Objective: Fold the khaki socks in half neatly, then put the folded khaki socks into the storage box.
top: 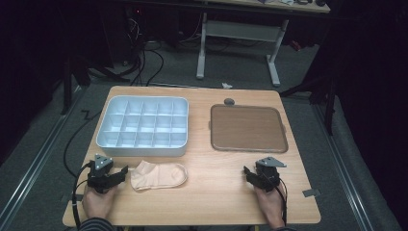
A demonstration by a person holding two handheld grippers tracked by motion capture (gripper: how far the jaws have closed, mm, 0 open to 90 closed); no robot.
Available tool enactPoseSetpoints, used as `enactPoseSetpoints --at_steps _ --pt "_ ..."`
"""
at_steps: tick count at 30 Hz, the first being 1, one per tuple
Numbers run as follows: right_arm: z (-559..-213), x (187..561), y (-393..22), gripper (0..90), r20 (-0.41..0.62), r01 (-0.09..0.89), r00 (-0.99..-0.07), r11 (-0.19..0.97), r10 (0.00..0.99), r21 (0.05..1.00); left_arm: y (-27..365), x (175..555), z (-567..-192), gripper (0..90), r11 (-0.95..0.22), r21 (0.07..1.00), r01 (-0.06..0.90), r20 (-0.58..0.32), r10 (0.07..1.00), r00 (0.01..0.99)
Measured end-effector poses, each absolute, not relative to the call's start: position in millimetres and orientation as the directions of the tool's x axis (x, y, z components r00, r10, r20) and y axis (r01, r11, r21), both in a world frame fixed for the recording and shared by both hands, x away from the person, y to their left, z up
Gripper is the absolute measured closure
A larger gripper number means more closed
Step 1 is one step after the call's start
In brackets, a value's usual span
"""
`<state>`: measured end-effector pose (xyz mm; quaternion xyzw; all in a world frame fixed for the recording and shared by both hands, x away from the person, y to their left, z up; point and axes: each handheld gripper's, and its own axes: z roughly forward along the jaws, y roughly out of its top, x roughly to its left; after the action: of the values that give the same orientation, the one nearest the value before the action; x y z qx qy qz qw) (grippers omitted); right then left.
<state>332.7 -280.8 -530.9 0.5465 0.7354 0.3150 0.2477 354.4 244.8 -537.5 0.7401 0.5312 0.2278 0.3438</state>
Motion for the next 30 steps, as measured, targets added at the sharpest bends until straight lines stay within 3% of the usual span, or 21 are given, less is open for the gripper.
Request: enactPoseSetpoints --at_steps 30 --pt "-531.0 333.1 -280.7 44.3 -0.020 0.647 -0.284 0.207 0.959 0.734 245.1 354.3 -537.3 34.7 -0.193 0.749 0.634 -0.035 0.944 0.329"
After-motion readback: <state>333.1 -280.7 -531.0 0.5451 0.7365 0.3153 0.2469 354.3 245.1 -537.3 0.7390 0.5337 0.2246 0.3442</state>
